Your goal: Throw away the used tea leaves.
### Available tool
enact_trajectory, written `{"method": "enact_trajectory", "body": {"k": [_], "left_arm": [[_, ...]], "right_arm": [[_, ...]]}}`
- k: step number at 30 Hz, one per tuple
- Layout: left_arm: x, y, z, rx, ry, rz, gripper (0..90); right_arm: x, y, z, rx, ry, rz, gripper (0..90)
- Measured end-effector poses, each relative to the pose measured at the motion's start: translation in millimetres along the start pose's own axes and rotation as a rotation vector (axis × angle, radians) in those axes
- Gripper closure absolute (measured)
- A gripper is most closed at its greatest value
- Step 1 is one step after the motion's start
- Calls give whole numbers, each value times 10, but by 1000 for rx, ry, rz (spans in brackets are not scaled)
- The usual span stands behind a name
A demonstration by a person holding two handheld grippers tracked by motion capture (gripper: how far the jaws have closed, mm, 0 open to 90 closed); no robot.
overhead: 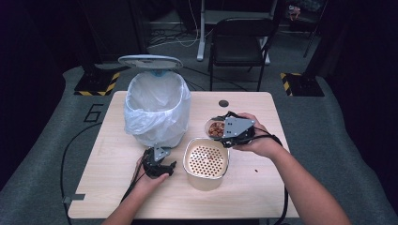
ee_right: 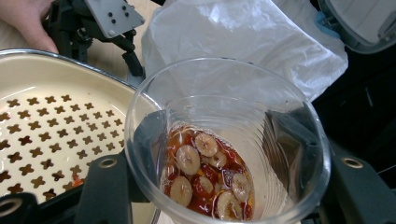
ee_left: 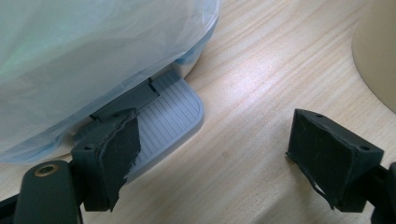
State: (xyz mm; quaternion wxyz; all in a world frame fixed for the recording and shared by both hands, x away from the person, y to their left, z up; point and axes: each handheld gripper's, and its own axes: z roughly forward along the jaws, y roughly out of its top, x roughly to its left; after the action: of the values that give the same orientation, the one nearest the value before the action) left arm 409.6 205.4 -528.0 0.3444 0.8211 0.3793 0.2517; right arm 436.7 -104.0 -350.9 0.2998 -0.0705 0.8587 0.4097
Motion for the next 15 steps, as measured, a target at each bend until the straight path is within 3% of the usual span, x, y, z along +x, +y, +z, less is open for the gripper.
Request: {"method": "enact_trajectory", "body": {"k": [5,15], "left_arm": [[0,0,0,0,-1,0,166],[0,0,0,0,0,0,166]], "right_arm": [[65,52,-3,12,-13,-69,412],[260,184,29,92,-38,-270,424]]}}
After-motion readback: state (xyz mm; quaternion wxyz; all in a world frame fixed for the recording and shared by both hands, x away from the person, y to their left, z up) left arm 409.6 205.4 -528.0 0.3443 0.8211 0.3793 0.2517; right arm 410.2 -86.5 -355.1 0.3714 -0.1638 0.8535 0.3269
